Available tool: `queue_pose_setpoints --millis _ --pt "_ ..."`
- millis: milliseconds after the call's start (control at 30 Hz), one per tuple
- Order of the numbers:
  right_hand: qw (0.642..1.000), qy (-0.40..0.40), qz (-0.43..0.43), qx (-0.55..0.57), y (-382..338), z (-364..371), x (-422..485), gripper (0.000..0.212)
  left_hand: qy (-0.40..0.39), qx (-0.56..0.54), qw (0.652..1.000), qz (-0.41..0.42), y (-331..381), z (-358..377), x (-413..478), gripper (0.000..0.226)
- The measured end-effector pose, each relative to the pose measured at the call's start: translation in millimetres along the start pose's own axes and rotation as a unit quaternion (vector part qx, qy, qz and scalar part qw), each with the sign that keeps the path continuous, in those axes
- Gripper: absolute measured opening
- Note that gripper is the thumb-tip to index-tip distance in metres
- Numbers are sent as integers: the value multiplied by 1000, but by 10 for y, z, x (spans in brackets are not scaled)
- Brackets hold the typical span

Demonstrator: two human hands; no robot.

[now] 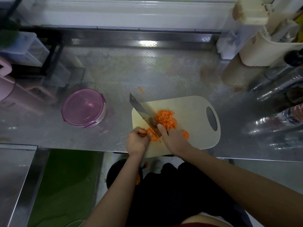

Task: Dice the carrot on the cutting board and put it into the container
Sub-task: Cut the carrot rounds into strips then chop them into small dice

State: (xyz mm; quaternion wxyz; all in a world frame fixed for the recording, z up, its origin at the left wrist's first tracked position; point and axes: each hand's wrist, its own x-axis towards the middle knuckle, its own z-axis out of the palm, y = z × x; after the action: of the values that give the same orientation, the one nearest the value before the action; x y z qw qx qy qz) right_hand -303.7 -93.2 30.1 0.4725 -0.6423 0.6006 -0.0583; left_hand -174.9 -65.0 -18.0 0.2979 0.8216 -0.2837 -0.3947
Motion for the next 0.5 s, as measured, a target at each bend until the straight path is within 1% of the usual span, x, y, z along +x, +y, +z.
queue_pose_setpoints --millis 67,133,233,367,500 --pt "1000 -6 -11 5 35 -50 -58 54 -2 -4 1000 2 -14 -3 -5 28" --pt "1000 -15 9 4 64 -82 -118 44 -1 -10 1000 2 -31 -11 0 24" --pt "999 -36 39 0 135 -77 -174 47 6 -18 1000 1 -55 -11 8 15" --pt "999 -37 -3 -7 160 -75 -260 52 17 -25 1000 3 -60 11 -4 12" --pt "1000 -21 -15 -1 183 -79 -329 53 15 -15 1000 -3 -41 4 -14 10"
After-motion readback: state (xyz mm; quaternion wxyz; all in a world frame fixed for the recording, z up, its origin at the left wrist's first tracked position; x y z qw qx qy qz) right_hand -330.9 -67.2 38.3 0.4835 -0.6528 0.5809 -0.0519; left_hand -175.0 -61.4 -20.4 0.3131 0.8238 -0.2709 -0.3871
